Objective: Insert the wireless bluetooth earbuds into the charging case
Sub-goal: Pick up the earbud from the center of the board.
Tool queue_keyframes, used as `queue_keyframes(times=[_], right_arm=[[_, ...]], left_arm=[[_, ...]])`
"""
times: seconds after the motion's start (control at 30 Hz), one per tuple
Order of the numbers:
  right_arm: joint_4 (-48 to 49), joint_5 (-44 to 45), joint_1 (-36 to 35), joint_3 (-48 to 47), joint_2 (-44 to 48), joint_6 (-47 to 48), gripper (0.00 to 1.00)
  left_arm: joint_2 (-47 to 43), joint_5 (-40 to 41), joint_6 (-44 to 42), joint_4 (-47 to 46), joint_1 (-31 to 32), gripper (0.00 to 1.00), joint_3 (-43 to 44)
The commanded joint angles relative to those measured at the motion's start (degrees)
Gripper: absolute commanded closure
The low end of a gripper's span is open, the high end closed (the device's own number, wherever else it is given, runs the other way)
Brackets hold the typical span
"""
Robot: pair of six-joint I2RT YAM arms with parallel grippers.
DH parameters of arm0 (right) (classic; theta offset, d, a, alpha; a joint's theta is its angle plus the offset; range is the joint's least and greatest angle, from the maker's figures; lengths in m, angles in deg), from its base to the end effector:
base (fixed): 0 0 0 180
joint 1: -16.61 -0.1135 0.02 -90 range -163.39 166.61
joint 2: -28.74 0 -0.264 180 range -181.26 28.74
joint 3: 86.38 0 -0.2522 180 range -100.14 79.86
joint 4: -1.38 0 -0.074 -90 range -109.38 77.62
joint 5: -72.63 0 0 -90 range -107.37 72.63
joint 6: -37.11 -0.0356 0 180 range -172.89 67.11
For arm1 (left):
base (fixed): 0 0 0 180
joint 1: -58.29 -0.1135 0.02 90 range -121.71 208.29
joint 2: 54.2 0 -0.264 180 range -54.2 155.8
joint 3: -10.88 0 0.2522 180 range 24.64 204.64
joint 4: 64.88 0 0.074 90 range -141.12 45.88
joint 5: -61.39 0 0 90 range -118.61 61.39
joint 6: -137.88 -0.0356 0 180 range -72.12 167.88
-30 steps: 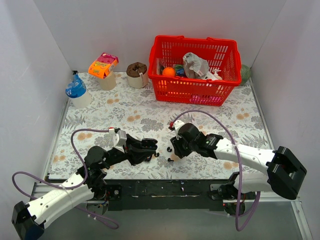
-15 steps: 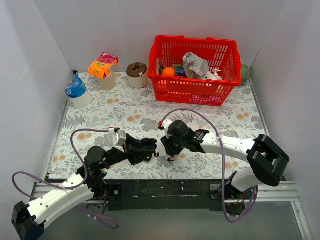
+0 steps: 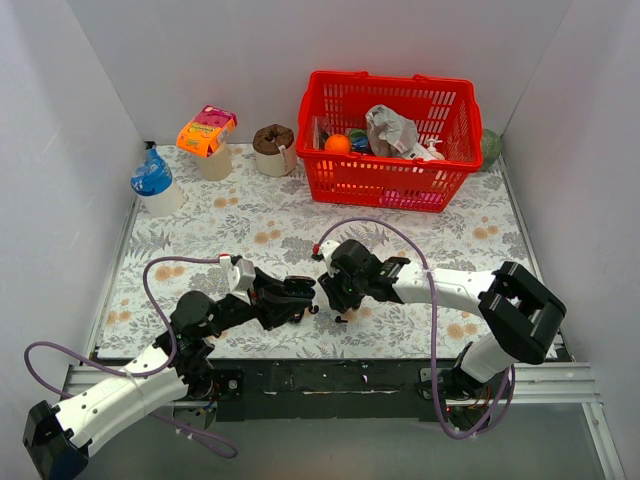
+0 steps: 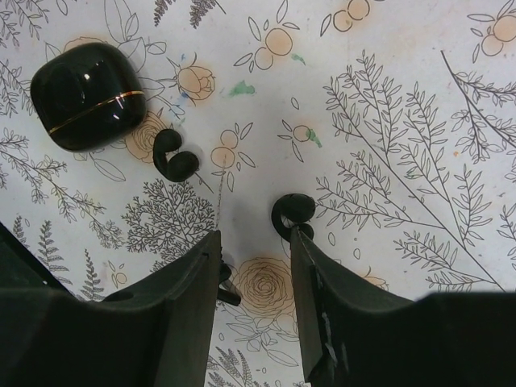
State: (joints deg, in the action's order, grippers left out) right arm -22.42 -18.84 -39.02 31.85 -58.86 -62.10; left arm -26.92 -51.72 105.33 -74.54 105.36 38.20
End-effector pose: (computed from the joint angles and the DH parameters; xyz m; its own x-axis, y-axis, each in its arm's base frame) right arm 0.1725 0.2539 0.1839 -0.5581 -0.5326 -0.6362 -0.7549 0.6442 0.1230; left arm 0.0870 -0.1141 0.2527 -0.7280 -0.3556 -0.5861 0.6008 0.0807 -0.7953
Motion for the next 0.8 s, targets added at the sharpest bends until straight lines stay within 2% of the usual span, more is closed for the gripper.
queue_keyframes(times=[0.0, 0.5, 0.77], right_arm=[[1.69, 0.24, -0.17, -2.18, -0.91, 0.86, 0.53], [2.31, 1.21, 1.06, -1.21, -2.32, 0.69, 0.54], [2.13, 4.02, 1.85, -0.68, -2.23, 0.07, 0.58]], left_arm=[[0.22, 0.35, -0.41, -0.13, -0.22, 1.00, 0.50], [0.66, 0.52, -0.23, 0.04, -0.22, 1.00, 0.41], [1.01, 0.53, -0.23, 0.13, -0.22, 1.00, 0.59]])
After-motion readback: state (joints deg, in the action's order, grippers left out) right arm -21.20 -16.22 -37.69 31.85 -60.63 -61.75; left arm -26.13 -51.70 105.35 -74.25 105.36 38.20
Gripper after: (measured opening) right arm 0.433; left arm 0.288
